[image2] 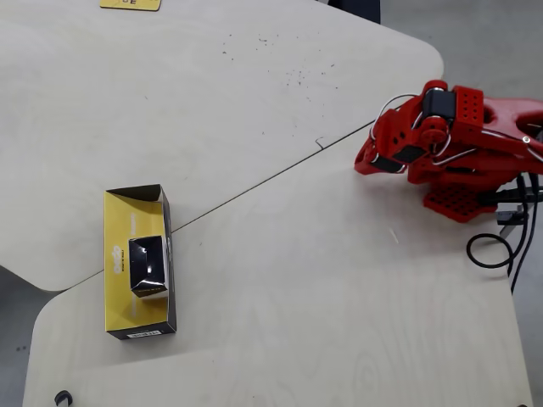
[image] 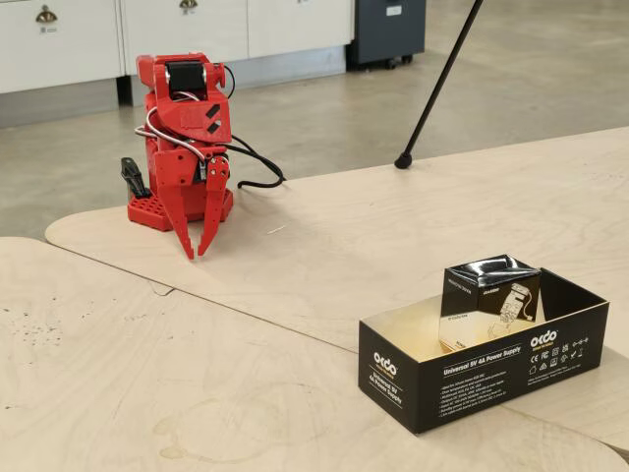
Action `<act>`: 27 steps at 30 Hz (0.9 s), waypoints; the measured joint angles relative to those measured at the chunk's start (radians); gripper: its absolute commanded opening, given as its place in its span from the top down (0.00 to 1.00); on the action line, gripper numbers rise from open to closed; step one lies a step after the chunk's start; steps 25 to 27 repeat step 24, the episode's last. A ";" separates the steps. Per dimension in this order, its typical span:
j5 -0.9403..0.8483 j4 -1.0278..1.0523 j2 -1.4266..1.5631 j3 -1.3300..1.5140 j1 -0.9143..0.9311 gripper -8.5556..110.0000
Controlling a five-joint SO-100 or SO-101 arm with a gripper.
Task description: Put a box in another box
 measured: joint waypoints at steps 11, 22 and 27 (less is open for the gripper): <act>0.005 0.003 0.009 0.000 0.000 0.93; 0.005 0.003 0.009 0.000 0.000 0.93; 0.005 0.003 0.009 0.000 0.000 0.93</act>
